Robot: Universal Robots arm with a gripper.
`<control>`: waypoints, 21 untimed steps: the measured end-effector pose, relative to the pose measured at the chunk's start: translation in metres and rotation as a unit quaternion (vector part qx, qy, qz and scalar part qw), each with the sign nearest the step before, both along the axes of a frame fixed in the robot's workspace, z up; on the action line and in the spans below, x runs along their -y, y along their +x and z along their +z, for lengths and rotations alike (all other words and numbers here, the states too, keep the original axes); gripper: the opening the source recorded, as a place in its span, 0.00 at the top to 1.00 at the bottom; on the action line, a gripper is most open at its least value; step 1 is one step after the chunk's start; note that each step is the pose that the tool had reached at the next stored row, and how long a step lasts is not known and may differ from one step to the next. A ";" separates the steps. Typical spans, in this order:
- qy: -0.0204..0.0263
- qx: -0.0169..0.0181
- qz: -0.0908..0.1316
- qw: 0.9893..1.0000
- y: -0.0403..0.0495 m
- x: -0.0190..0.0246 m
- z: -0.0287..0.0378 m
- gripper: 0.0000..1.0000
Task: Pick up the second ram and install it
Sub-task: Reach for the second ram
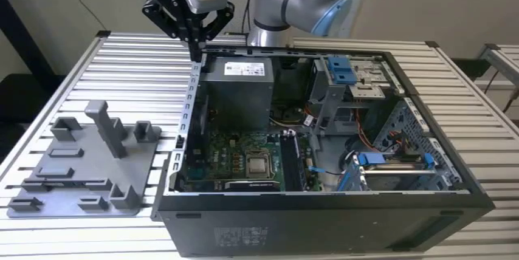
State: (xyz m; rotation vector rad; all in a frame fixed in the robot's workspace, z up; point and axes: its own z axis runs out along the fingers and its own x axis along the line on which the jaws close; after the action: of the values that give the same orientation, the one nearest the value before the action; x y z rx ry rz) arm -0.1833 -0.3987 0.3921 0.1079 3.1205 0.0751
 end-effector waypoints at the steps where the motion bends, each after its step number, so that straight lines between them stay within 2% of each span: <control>1: 0.000 0.000 0.000 1.000 -0.0031 0.0000 0.0000 0.89; 10: 0.003 -0.004 0.001 1.000 -0.0261 0.0000 -0.0003 0.89; 21: 0.008 -0.009 0.002 1.000 -0.0601 0.0000 -0.0008 0.89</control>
State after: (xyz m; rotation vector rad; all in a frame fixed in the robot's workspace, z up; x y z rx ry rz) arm -0.2434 -0.3987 0.3913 0.1046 3.1375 0.0992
